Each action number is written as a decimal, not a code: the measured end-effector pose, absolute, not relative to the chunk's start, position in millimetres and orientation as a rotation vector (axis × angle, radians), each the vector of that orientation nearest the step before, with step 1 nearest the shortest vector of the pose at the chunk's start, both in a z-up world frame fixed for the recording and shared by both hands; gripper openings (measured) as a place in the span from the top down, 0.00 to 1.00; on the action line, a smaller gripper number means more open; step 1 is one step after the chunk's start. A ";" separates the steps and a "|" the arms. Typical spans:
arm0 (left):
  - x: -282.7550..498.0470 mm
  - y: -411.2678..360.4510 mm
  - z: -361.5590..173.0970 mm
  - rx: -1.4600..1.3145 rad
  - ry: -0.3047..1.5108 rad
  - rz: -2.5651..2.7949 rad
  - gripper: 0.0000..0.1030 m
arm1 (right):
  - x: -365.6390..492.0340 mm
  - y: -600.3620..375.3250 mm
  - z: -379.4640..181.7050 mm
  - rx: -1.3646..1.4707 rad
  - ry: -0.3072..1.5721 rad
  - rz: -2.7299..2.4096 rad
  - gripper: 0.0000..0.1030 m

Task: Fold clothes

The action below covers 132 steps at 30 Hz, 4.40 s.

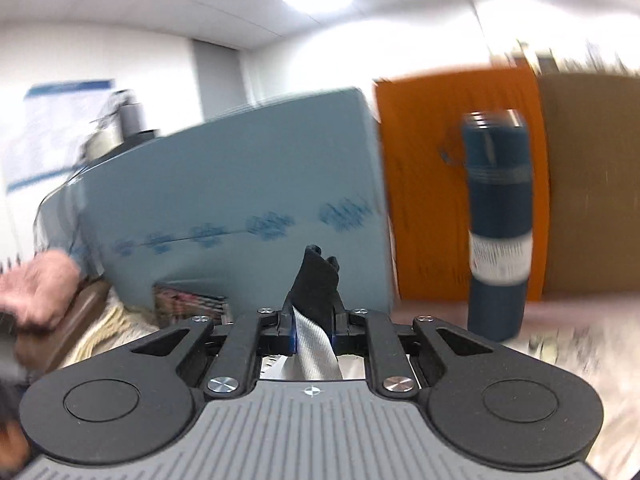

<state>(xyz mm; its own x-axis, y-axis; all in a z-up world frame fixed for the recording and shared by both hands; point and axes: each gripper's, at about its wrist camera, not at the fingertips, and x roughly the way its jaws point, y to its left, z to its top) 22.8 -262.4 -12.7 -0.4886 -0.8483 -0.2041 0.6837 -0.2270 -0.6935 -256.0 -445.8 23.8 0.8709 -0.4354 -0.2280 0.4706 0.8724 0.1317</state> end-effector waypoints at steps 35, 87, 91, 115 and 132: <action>13.3 -285.6 -30.5 0.045 0.970 -1.741 0.95 | -422.6 -414.3 4.5 0.781 0.226 -0.782 0.29; 12.3 -242.9 -54.3 -0.074 1.132 -1.735 0.94 | -438.4 -428.6 -12.8 0.940 0.190 -1.166 0.98; 13.3 -243.1 -55.3 -0.086 1.140 -1.734 0.94 | -461.9 -365.5 -9.4 0.862 -0.031 -1.168 0.97; 38.1 -282.0 -27.0 -0.135 1.065 -1.629 0.50 | -500.7 -359.7 -47.1 0.954 0.065 -1.152 0.63; 27.4 -327.1 -35.5 0.064 0.895 -1.538 0.89 | -510.5 -392.4 -62.0 0.796 0.171 -1.273 0.97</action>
<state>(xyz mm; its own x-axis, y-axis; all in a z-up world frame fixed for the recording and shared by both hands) 27.4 -327.1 -35.5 -0.2070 -0.8228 -0.5293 0.8666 0.0969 -0.4896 -510.5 -392.4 -62.0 0.3208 -0.7848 -0.5303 0.8970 0.0719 0.4361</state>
